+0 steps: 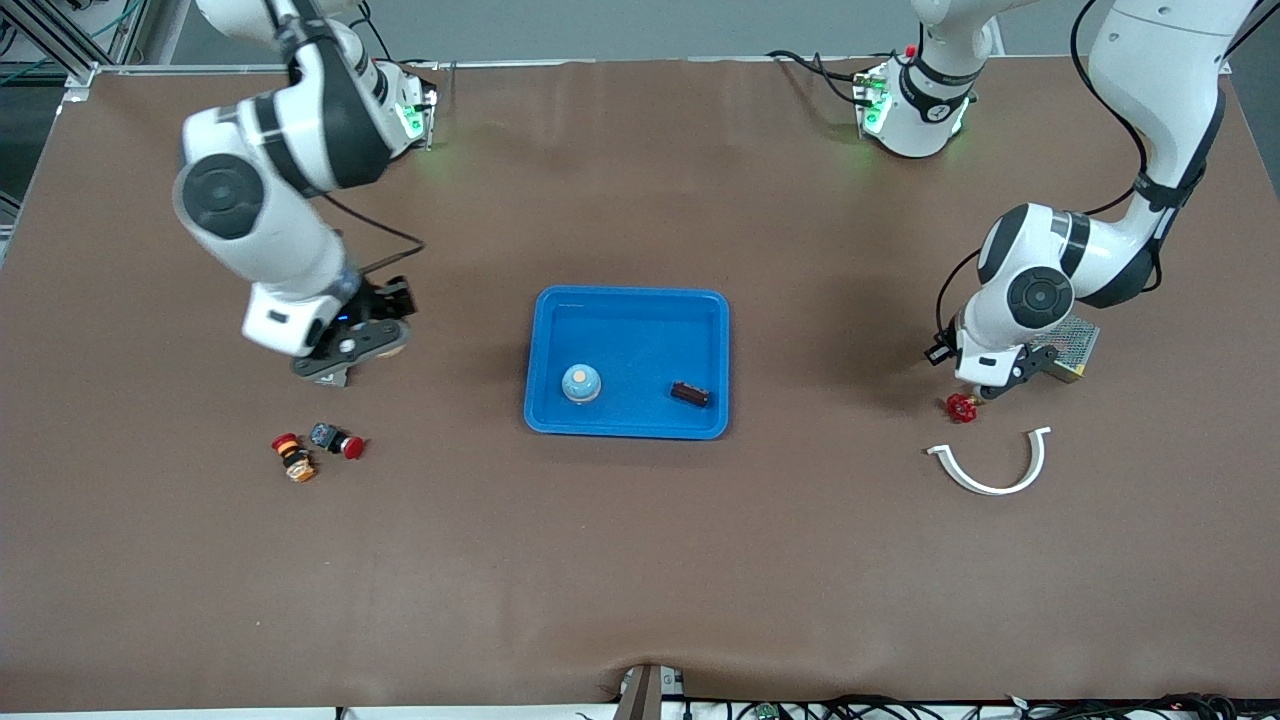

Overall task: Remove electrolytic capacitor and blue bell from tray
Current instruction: 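Carry the bell toward the breaker while the left gripper carries the capacitor toward the valve, then set the bell down with the right gripper while the left gripper releases the capacitor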

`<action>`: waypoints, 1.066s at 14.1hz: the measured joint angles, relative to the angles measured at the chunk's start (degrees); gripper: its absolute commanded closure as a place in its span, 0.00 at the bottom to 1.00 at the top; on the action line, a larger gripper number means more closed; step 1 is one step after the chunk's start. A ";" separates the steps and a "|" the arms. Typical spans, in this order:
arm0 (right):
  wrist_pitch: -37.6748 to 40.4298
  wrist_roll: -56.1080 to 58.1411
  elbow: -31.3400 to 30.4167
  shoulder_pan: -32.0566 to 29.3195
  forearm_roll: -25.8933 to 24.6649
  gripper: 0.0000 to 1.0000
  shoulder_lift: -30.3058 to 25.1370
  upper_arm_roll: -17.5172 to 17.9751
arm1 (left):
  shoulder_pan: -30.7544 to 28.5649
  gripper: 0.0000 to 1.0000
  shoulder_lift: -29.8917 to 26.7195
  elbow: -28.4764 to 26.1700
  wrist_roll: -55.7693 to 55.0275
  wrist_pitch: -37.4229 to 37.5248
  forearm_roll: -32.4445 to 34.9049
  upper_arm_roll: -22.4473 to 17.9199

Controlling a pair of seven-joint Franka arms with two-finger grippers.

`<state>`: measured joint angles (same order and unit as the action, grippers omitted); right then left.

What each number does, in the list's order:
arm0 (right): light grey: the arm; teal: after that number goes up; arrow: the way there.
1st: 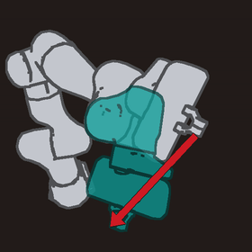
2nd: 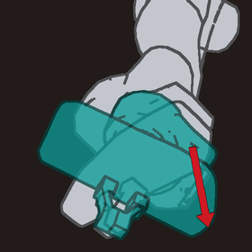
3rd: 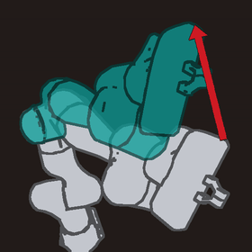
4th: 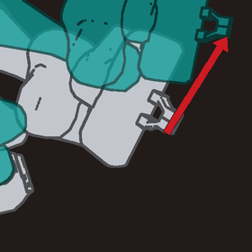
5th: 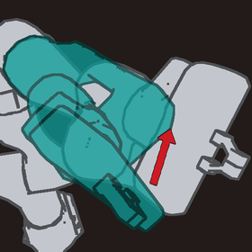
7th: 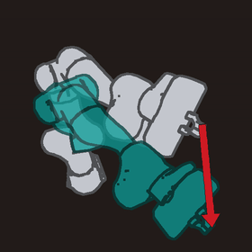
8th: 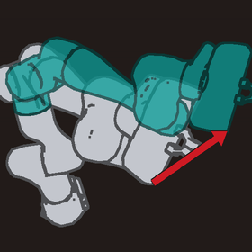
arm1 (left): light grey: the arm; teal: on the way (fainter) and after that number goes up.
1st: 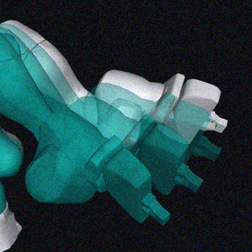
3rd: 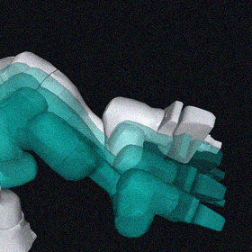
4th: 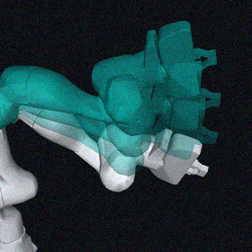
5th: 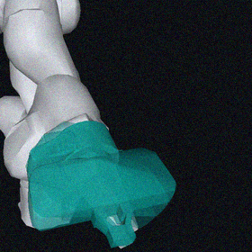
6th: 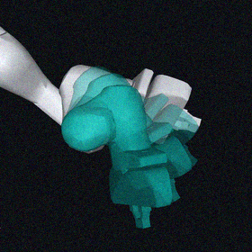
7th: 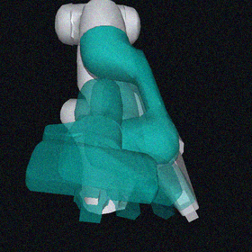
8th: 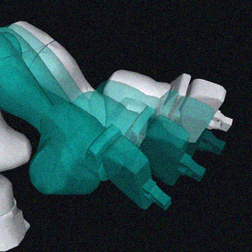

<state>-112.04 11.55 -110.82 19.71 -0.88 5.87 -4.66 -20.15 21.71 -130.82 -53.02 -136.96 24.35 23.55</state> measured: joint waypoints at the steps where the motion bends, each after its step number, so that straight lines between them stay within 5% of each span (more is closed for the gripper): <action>1: 0.10 4.93 -0.09 -2.79 0.01 0.64 0.02 -0.04 | -0.75 1.00 0.97 0.01 0.00 -1.21 0.89 0.01; 2: 0.10 9.94 -0.22 -5.72 0.02 0.64 0.02 -0.08 | -1.35 0.80 1.25 0.12 0.07 -1.51 1.04 0.26; 3: 0.06 14.90 -0.32 -8.74 0.03 0.64 0.02 -0.11 | -1.51 0.42 1.24 0.13 0.08 -1.62 1.14 0.29; 4: 0.00 19.39 -0.41 -11.60 0.04 0.64 0.02 -0.14 | -1.53 0.17 1.24 0.13 0.08 -1.65 1.17 0.29; 5: -0.04 23.25 -0.51 -14.13 0.05 0.64 0.02 -0.15 | -1.55 0.00 1.29 0.13 0.08 -1.83 1.29 0.26; 11: -5.33 38.20 -4.28 -23.09 0.06 0.64 0.10 -0.08 | -1.59 0.00 1.30 1.82 -1.70 -2.52 1.16 1.50; 15: -16.18 44.79 -10.54 -28.02 0.06 0.64 0.70 -0.10 | -1.49 0.00 1.29 4.41 -10.71 -1.62 -0.55 7.05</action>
<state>-128.21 56.34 -121.36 -8.31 -0.82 6.57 -4.76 -21.64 23.00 -126.41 -63.74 -138.58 23.81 30.60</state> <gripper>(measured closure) 0.361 0.000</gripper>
